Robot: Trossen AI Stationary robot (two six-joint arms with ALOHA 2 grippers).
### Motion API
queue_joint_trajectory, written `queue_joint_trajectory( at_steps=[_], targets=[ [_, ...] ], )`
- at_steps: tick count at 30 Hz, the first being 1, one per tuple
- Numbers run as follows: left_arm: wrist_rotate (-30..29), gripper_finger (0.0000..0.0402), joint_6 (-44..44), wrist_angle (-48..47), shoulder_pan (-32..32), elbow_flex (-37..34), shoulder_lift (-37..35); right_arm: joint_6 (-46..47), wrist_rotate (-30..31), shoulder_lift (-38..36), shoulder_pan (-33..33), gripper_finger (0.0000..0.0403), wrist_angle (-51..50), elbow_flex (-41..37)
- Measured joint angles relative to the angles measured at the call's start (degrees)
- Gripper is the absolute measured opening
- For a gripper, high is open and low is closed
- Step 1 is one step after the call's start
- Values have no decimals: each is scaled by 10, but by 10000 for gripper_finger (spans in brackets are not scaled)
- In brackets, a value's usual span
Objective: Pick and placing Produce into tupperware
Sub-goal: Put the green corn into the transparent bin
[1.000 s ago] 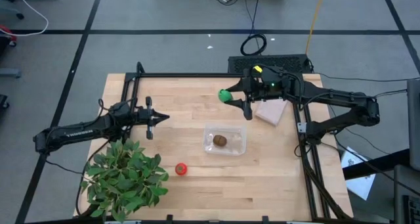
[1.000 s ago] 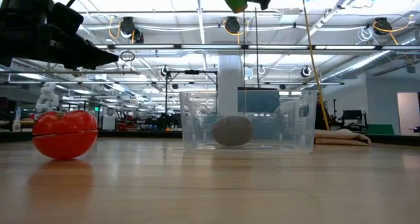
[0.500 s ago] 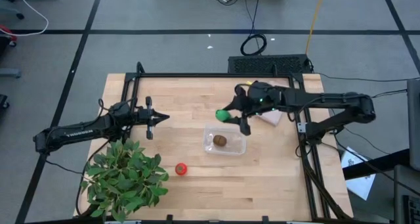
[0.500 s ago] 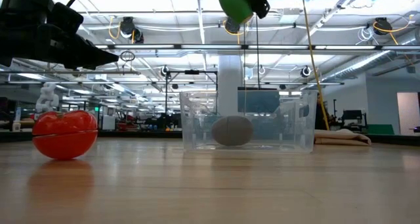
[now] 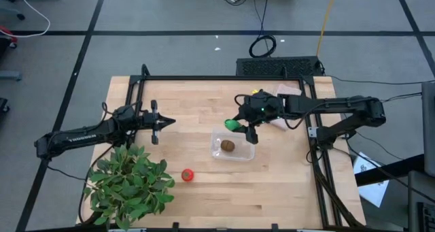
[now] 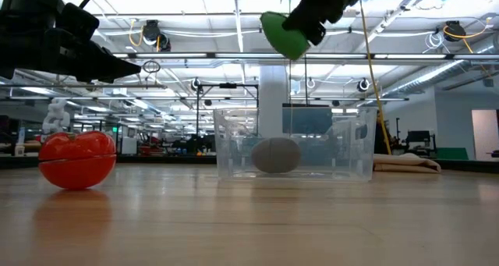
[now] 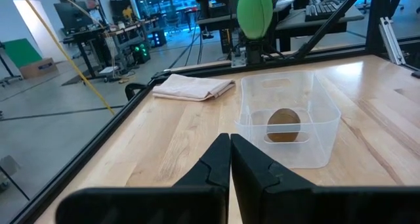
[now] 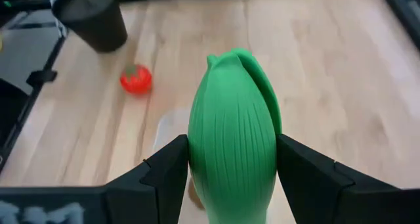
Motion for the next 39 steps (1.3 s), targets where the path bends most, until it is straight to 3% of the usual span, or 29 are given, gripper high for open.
queue_joint_trajectory(
  at_steps=[13,32,39],
  targets=[
    [0,17,3,0,0,0,0,36,8,4,0,201,-51,-25],
    [0,17,3,-2,0,0,0,31,-12,96,2,201,-121,-5],
    [0,17,6,-4,0,0,0,34,-16,96,-7,201,-146,0]
  ],
)
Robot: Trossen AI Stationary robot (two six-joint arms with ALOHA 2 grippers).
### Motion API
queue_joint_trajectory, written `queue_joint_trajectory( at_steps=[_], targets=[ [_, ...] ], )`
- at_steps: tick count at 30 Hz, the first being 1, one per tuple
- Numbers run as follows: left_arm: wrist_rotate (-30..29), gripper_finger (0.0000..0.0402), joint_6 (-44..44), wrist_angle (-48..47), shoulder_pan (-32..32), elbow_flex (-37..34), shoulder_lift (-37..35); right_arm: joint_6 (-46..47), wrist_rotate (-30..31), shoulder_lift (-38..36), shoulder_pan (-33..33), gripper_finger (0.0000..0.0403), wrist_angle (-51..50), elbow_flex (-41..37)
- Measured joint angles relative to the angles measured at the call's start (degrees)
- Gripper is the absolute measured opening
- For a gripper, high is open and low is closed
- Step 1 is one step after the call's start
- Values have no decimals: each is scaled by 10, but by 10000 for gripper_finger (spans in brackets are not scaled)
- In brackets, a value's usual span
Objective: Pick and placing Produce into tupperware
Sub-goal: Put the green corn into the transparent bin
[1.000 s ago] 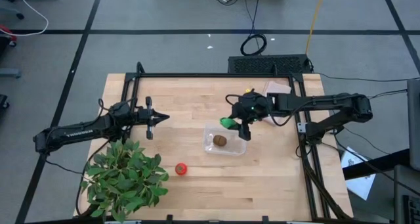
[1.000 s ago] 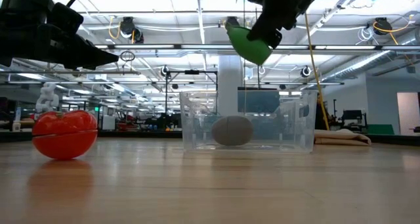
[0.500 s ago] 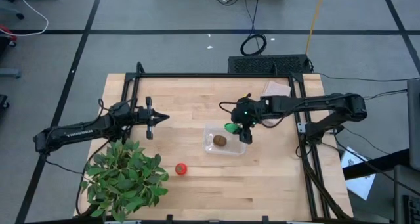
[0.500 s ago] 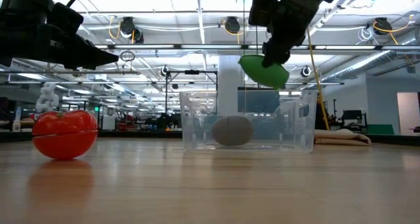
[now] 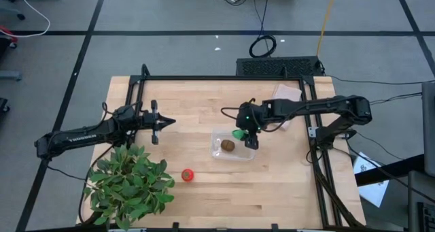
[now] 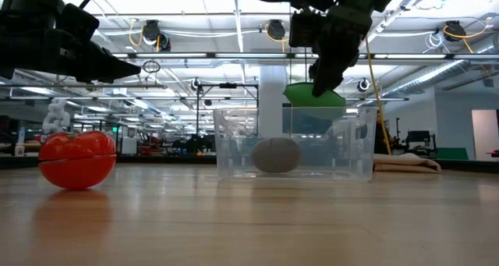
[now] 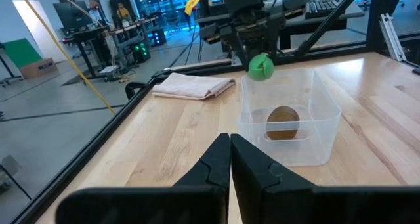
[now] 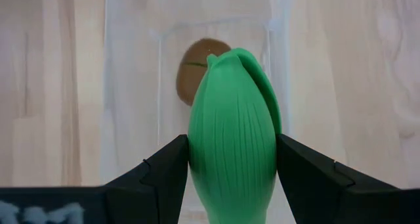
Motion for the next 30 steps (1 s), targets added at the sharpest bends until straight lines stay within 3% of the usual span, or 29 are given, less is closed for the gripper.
queue_joint_trajectory(
  at_steps=[18,30],
  targets=[
    [0,17,2,0,0,0,0,-13,-8,1,-1,201,-1,0],
    [0,17,0,-2,0,0,0,-29,-9,60,0,201,8,0]
  ],
)
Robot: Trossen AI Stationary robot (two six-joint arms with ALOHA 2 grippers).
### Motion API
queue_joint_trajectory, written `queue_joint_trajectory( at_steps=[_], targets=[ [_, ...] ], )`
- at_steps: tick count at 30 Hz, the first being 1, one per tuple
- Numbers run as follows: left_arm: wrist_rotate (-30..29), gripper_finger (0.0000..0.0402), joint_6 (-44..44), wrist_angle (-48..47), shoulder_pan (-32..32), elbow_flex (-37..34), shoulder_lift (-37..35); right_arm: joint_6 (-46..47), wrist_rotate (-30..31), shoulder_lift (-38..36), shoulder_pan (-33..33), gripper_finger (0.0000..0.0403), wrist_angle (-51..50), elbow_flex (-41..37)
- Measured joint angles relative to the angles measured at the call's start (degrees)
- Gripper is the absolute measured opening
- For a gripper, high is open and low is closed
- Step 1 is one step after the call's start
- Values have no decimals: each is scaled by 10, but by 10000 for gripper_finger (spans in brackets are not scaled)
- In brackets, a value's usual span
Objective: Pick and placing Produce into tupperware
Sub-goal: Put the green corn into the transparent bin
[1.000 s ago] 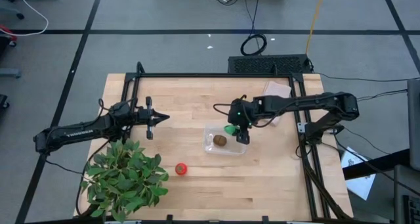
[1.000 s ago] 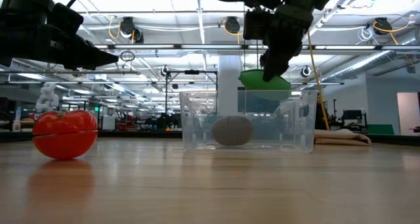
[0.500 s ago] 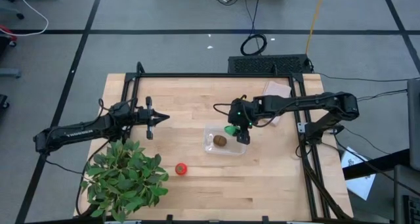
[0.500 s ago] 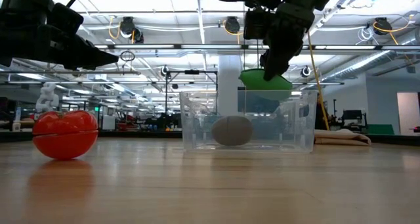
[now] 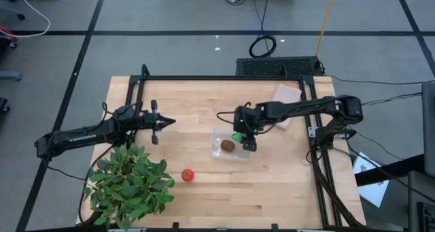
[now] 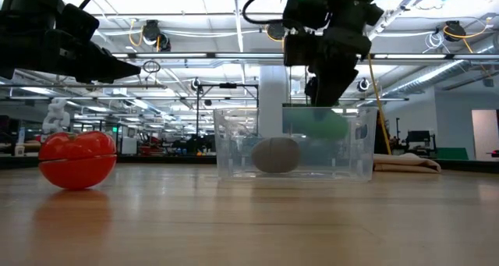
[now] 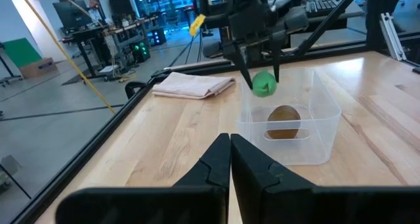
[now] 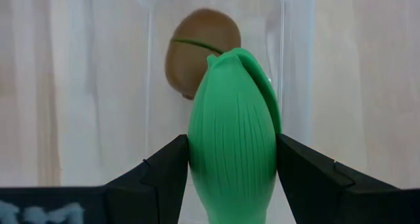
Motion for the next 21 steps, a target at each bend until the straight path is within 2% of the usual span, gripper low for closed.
queue_joint_trajectory(
  at_steps=[21],
  targets=[
    [0,17,3,-3,0,0,0,-14,3,25,7,201,4,0]
  ],
)
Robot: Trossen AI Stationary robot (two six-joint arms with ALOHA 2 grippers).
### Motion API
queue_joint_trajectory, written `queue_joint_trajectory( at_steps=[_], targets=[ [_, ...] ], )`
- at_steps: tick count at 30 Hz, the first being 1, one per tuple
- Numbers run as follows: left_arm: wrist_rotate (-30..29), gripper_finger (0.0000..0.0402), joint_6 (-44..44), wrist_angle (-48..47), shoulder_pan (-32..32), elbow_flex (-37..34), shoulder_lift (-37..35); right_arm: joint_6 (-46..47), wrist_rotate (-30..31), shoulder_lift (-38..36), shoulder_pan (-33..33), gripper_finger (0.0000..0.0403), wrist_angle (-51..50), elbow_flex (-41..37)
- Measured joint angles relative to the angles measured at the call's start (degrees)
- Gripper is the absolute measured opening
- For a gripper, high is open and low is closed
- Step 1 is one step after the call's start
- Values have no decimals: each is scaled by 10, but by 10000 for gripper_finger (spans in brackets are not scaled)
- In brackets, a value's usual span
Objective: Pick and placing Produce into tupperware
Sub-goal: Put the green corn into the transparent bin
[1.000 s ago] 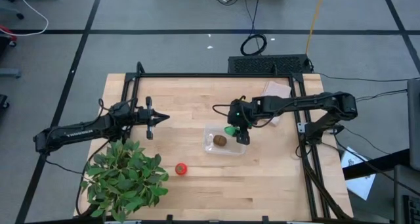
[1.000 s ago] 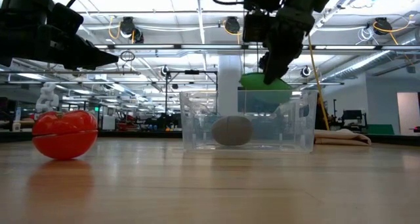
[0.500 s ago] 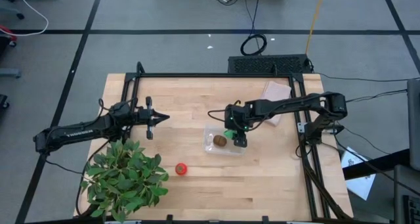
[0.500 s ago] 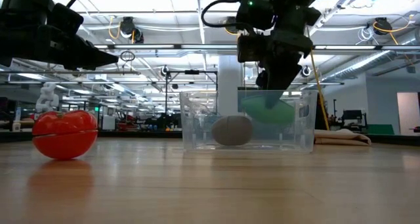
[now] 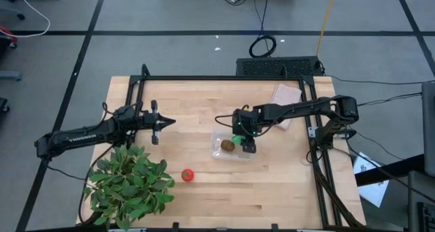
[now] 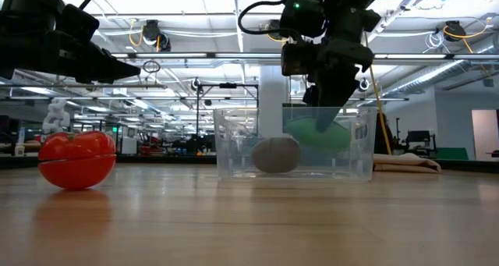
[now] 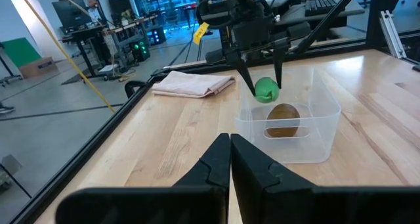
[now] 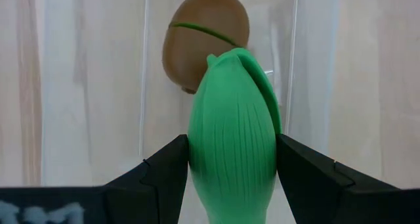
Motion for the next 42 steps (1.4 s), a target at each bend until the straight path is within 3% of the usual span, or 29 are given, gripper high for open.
queue_joint_trajectory(
  at_steps=[21,42],
  targets=[
    [0,17,0,0,0,0,0,31,30,0,4,201,16,0],
    [0,17,2,0,0,0,0,44,30,45,0,201,8,-1]
  ],
)
